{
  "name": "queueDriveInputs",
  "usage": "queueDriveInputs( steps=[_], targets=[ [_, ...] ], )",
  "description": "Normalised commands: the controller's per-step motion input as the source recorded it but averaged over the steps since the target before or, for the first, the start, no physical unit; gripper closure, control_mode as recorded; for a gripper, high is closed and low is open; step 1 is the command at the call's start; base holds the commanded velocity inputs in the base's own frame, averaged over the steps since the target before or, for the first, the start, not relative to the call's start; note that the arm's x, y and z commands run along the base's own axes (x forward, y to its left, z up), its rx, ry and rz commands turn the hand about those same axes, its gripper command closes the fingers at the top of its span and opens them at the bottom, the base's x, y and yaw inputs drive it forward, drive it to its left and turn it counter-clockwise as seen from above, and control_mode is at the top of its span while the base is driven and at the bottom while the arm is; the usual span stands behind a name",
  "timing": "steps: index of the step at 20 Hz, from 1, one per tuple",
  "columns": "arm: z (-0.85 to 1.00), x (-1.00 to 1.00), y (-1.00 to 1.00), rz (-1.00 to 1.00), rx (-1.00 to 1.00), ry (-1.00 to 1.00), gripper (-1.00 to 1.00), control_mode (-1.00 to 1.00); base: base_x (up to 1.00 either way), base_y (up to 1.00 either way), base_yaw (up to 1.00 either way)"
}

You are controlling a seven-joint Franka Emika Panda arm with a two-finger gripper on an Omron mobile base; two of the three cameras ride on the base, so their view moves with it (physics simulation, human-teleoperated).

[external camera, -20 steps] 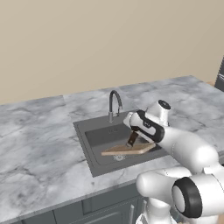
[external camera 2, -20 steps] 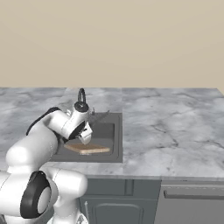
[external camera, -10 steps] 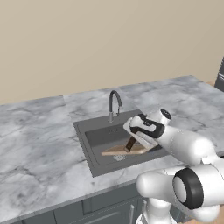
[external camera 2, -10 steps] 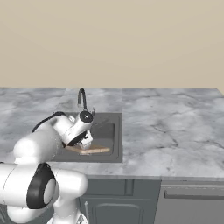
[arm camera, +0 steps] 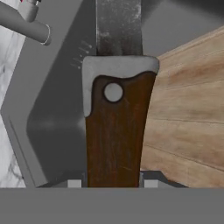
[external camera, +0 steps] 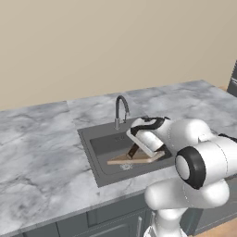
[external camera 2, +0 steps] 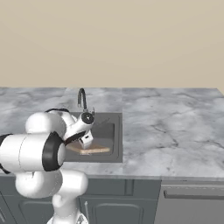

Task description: Move the cutting board and knife to the sink. Then move spray from the cabinet to the counter.

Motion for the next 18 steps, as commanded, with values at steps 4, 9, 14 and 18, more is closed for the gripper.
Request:
queueDriveInputs(
  steps=[4,9,14,18],
  targets=[
    [-0.17,0.39,0.1,0.0,0.0,0.0,1.0,-1.0,0.0,0.0,0.0],
    [-0.2,0.26,0.01,0.0,0.0,0.0,1.0,-1.0,0.0,0.0,0.0],
    [-0.29,0.03,0.0,0.0,0.0,0.0,1.0,-1.0,0.0,0.0,0.0],
    [-0.25,0.0,0.0,0.0,-0.01,0.0,1.0,-1.0,0.0,0.0,0.0]
  ],
)
